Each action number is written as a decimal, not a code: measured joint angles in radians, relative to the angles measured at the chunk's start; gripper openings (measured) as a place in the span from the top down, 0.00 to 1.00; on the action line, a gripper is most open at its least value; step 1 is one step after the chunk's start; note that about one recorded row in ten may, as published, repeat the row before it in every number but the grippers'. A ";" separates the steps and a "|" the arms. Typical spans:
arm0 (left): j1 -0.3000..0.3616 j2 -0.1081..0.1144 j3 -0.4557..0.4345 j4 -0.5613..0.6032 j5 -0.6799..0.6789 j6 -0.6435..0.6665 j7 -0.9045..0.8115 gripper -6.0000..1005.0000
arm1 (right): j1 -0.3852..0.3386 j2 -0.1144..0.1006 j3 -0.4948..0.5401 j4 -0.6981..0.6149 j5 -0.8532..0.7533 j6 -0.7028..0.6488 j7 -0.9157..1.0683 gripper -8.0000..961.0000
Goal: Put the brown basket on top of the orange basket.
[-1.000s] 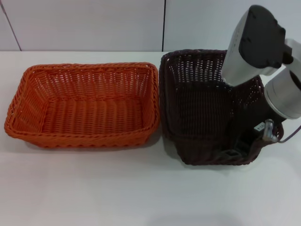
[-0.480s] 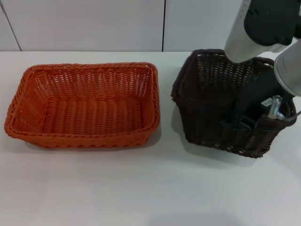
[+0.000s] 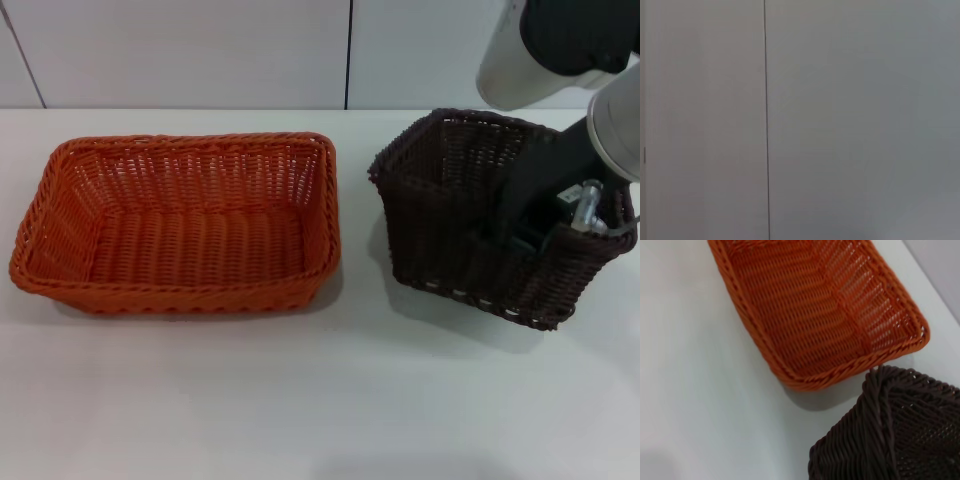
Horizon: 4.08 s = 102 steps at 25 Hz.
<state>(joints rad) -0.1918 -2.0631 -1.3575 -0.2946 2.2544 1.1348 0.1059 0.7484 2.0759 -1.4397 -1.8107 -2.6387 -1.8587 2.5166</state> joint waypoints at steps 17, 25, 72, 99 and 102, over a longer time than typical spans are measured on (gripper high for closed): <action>-0.009 0.000 0.000 0.023 -0.001 -0.001 0.000 0.33 | 0.036 -0.002 -0.001 -0.085 -0.059 -0.004 0.014 0.80; -0.020 0.000 0.000 0.030 -0.001 -0.001 -0.001 0.34 | 0.096 -0.002 -0.079 -0.123 -0.126 0.030 -0.020 0.79; -0.044 -0.011 -0.002 0.023 -0.011 -0.121 -0.012 0.34 | -0.340 -0.005 -0.617 -0.072 -0.274 0.910 -1.065 0.78; -0.058 -0.011 0.004 0.023 -0.014 -0.146 -0.011 0.34 | -0.395 -0.024 -0.594 0.016 -0.196 1.018 -1.147 0.78; -0.060 -0.011 0.004 0.023 -0.013 -0.148 -0.009 0.34 | -0.415 -0.024 -0.593 0.005 -0.200 1.024 -1.149 0.65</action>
<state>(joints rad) -0.2523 -2.0739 -1.3531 -0.2714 2.2410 0.9872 0.0964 0.3332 2.0522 -2.0326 -1.8056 -2.8391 -0.8343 1.3674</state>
